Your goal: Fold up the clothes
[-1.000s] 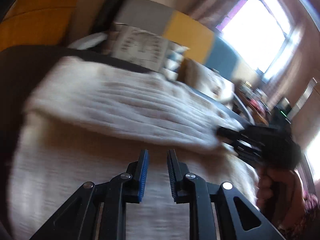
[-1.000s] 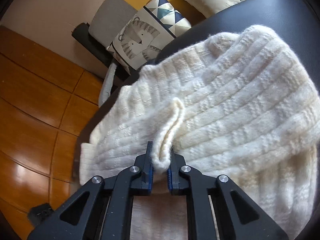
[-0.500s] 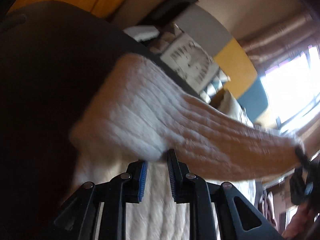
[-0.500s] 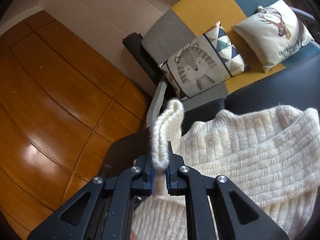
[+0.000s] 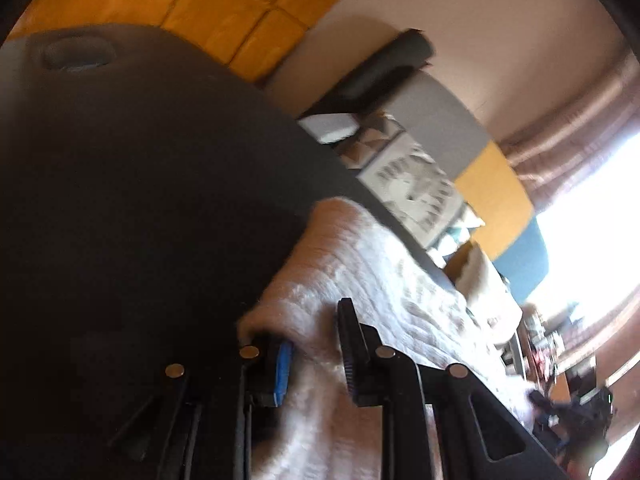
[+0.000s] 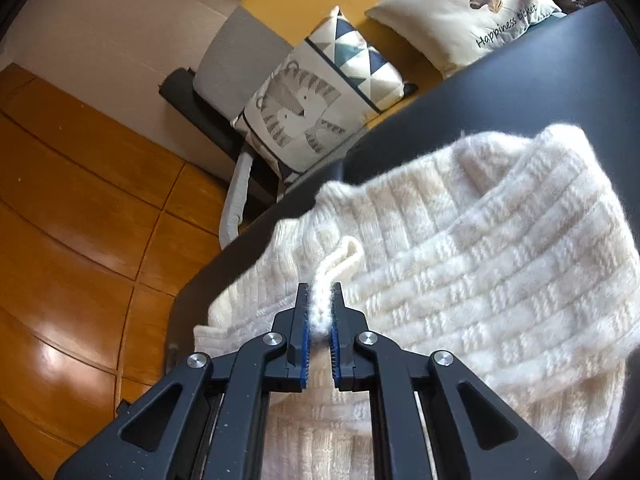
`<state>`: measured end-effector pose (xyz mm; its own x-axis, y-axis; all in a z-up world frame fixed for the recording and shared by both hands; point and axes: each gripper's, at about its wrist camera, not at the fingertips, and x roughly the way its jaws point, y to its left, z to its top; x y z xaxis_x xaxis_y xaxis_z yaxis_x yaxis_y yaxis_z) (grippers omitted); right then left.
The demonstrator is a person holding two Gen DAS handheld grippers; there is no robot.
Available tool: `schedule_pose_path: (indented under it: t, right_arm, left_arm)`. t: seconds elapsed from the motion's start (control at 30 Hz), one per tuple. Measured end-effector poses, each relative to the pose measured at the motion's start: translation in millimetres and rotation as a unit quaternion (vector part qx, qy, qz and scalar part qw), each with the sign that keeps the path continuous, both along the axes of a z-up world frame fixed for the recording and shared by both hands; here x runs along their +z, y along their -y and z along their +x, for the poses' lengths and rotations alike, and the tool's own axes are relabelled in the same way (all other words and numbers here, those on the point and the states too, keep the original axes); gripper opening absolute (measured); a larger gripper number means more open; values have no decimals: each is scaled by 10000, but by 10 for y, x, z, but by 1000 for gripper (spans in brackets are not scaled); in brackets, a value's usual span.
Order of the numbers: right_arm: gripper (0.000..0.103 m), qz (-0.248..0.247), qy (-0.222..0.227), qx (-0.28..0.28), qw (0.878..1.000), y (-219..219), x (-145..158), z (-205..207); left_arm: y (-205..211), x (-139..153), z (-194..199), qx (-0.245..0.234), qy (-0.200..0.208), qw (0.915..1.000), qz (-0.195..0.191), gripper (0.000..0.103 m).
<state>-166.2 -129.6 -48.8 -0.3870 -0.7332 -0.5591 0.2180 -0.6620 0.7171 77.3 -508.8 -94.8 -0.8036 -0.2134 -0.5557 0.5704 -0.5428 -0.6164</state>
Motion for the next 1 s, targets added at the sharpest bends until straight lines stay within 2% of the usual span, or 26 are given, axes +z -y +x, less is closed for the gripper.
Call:
schedule_pose_path:
  t: [0.07, 0.13, 0.23, 0.33, 0.4, 0.57, 0.7, 0.8, 0.93, 1.0]
  right_arm:
    - [8, 63, -249, -138, 9996, -62, 78, -40]
    - [8, 275, -332, -221, 9988, -79, 61, -95]
    - [8, 607, -210, -273, 9976, -119, -99, -154]
    - [8, 765, 228, -269, 9964, -163, -367, -186]
    - [7, 689, 302, -279, 9968, -193, -430, -164]
    - [7, 616, 103, -199, 9978, -162, -307, -130]
    - [7, 211, 57, -248, 9995, -208, -170, -23]
    - [7, 289, -29, -225, 9993, -213, -139, 76]
    - [7, 587, 129, -395, 9974, -269, -326, 100]
    - [7, 557, 294, -583, 9963, -330, -455, 91]
  left_arm:
    - [-43, 44, -28, -168, -86, 9997, -132, 22]
    - [-44, 33, -84, -254, 2, 9996, -138, 22]
    - [33, -60, -146, -219, 233, 9995, 56, 22]
    - [114, -152, -133, -198, 167, 9992, 317, 22]
    - [150, -187, -107, -170, 70, 9990, 405, 22]
    - [153, -200, -38, -11, -62, 9993, 382, 22]
    - [190, -239, 66, 139, -283, 9981, 538, 22]
    - [200, -258, 100, 157, -353, 9974, 602, 22]
    - [192, -261, 128, 144, -404, 9971, 628, 22]
    - [200, -270, 123, 136, -415, 9968, 668, 22]
